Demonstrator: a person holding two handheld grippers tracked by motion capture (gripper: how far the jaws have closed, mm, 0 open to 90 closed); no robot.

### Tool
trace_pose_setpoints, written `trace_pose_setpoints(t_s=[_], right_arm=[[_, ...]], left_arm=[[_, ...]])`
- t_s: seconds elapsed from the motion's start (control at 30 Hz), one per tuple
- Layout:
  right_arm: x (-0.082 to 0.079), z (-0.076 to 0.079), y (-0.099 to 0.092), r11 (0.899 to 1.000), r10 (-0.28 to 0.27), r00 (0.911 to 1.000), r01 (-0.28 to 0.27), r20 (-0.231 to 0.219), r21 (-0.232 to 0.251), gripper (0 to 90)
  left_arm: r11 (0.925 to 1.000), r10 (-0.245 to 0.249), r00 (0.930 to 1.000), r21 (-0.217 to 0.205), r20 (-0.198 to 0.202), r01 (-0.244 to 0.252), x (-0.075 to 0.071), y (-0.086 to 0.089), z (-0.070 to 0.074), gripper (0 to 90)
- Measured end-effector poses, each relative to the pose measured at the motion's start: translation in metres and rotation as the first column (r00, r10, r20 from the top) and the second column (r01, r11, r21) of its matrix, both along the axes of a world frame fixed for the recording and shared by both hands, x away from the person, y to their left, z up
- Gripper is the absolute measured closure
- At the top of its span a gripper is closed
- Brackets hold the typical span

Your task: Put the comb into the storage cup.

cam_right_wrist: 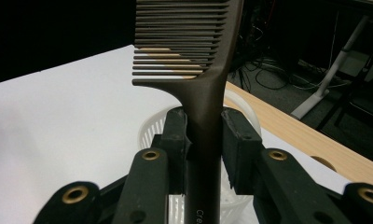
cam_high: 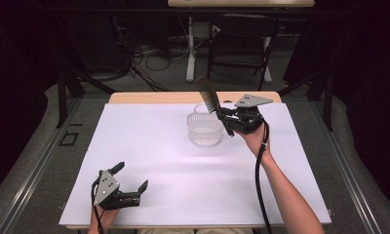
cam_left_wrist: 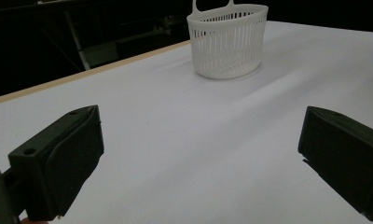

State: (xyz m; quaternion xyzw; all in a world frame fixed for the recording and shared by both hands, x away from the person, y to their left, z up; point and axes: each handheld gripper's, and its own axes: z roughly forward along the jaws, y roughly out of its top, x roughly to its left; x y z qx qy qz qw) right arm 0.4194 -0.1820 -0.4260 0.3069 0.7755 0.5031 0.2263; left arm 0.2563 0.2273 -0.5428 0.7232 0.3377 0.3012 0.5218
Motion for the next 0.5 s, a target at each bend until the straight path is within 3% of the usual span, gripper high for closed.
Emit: trace_pose_setpoints(t_s=[0.5], right_arm=[[0.0045,0.0017,0.0039,1.000,0.004,0.9996,-0.004,0.027,0.021,72.5]], left_arm=[[1.0000,0.000,1.0000,0.002,0.001,0.000,0.0001,0.0003,0.0000,0.3]])
